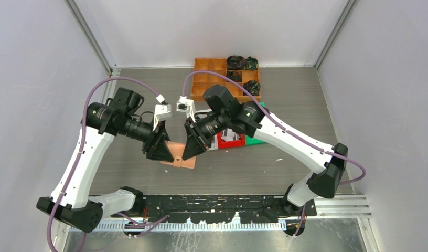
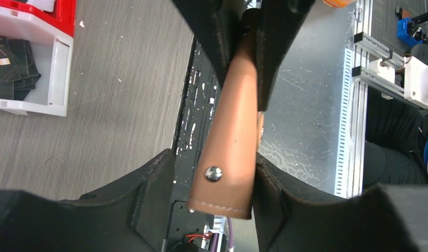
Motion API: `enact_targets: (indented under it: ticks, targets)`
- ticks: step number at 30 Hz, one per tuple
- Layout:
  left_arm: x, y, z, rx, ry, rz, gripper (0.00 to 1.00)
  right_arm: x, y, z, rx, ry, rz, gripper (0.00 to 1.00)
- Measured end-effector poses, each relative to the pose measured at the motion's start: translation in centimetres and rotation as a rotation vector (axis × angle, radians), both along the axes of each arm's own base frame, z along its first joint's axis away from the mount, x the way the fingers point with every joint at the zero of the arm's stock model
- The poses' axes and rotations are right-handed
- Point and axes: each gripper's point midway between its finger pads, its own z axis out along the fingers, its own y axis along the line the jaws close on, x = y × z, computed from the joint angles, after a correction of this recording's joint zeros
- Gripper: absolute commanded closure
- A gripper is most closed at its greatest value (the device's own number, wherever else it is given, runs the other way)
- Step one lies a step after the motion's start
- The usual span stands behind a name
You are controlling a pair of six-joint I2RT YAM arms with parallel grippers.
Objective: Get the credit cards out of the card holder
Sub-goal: Open the card holder.
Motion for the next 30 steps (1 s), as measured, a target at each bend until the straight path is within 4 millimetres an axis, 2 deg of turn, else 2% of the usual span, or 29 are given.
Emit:
enact_targets:
  ticks: [3, 4, 6, 10, 14, 17, 19, 21, 23, 24, 26, 28, 30]
  targets:
    - [-0.6, -0.1, 0.2, -0.01, 0.013, -0.008, 0.79, 0.2, 0.5, -0.1, -0.029, -0.013, 0.007, 0.98]
    - [-0.9, 0.0, 0.3, -0.011, 0.018, -0.009, 0.87, 0.3, 0.7, -0.2, -0.037, -0.018, 0.012, 0.93]
    - [-1.2, 0.1, 0.4, -0.01, 0.034, -0.004, 0.98, 0.4, 0.8, -0.3, -0.043, -0.033, 0.02, 0.83]
    - [-1.4, 0.0, 0.5, -0.01, 0.052, 0.008, 1.0, 0.6, 0.6, -0.5, -0.024, -0.046, 0.004, 0.48]
    - [-0.4, -0.6, 1.1, -0.055, 0.031, 0.065, 1.0, 1.5, -0.3, -0.9, 0.081, -0.005, -0.114, 0.38]
    - [0.5, -1.5, 2.0, -0.124, 0.024, 0.139, 1.0, 1.8, -1.3, -0.6, 0.209, 0.005, -0.211, 0.4]
    - [1.0, -2.1, 2.8, -0.184, 0.038, 0.201, 1.0, 1.6, -1.8, 0.5, 0.309, 0.016, -0.257, 0.45]
    - [1.3, -2.5, 3.6, -0.232, 0.064, 0.244, 1.0, 1.7, -2.0, 2.1, 0.405, 0.021, -0.294, 0.55]
    - [1.4, -2.8, 4.7, -0.279, 0.094, 0.274, 1.0, 2.2, -2.2, 3.3, 0.471, 0.028, -0.332, 0.71]
    - [1.4, -3.0, 5.3, -0.3, 0.101, 0.282, 0.97, 2.5, -2.2, 3.9, 0.498, 0.033, -0.351, 0.8]
    - [1.4, -3.2, 6.4, -0.333, 0.109, 0.295, 0.81, 2.9, -2.2, 4.9, 0.532, 0.046, -0.373, 0.92]
    - [1.3, -3.2, 6.8, -0.346, 0.116, 0.295, 0.67, 2.9, -2.3, 5.3, 0.549, 0.044, -0.371, 0.96]
    - [1.3, -3.2, 6.8, -0.343, 0.112, 0.298, 0.6, 2.5, -2.3, 5.4, 0.54, 0.046, -0.359, 0.97]
